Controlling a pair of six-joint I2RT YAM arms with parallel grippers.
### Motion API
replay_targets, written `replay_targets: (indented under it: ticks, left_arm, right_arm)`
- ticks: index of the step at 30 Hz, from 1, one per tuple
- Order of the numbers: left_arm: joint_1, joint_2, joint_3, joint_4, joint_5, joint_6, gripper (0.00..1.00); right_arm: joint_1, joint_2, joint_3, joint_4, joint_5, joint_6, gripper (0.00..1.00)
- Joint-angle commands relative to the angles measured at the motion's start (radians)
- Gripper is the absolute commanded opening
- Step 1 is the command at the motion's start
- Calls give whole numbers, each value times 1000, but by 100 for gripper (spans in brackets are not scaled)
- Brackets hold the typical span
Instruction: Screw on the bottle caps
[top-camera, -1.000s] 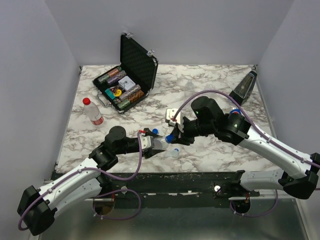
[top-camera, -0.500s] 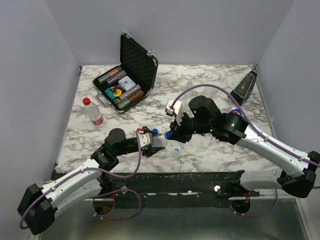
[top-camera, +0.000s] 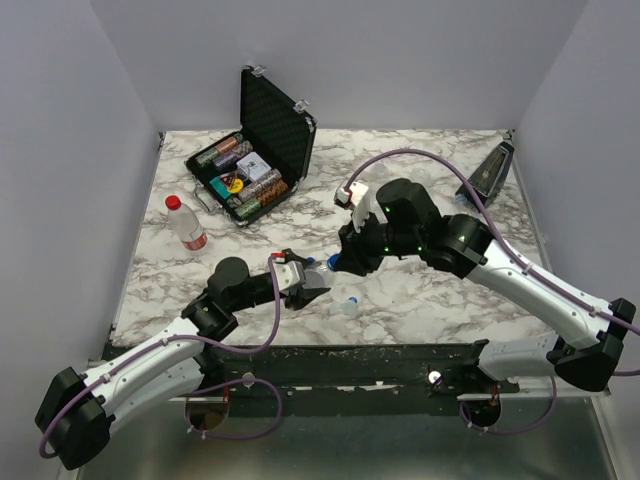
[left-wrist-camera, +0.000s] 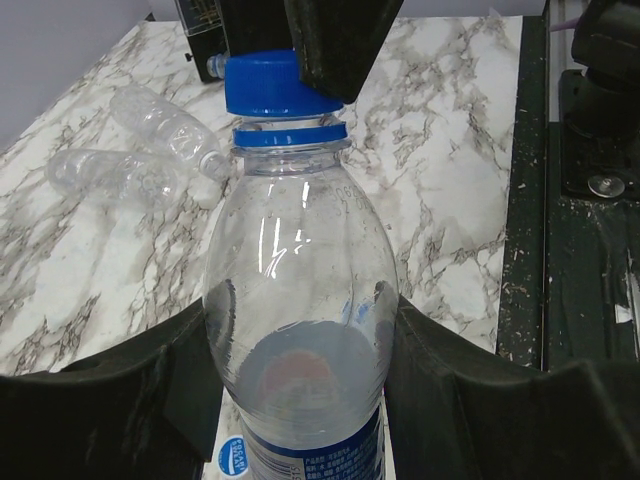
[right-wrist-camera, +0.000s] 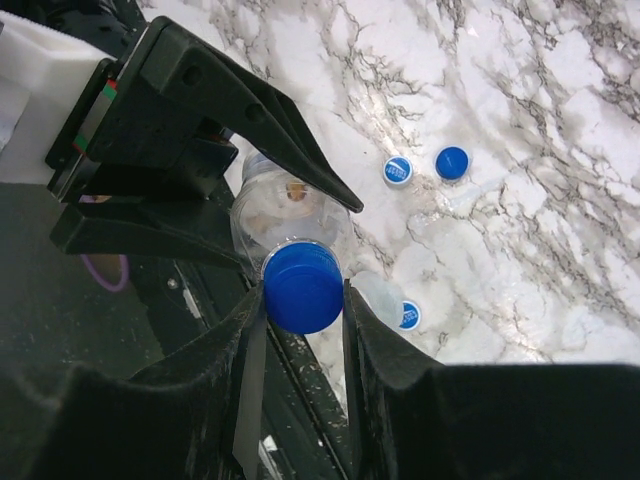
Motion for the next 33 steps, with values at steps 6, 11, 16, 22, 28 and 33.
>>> replay_targets:
  ticks: [6, 11, 16, 22, 28, 33]
  left_arm:
    - [-18, -25, 15, 242, -45, -6, 1]
    - [-18, -25, 7, 273, -128, 0, 1]
    - [-18, -19, 14, 296, -238, 1, 0]
    - [-18, 11, 32, 334, -351, -23, 0]
    - [-18, 56, 29, 368, -271, -81, 0]
    - [-18, 54, 11, 399, -187, -126, 0]
  right_arm:
    - [-24, 81, 28, -32, 9, 148, 10]
    - [-27, 105, 57, -32, 23, 197, 8]
    - [-28, 132, 89, -40, 43, 236, 4]
    - [-30, 138, 117, -29, 68, 254, 2]
    - [-28, 107, 85, 32, 17, 210, 1]
    - [-33, 58, 39, 55, -20, 107, 1]
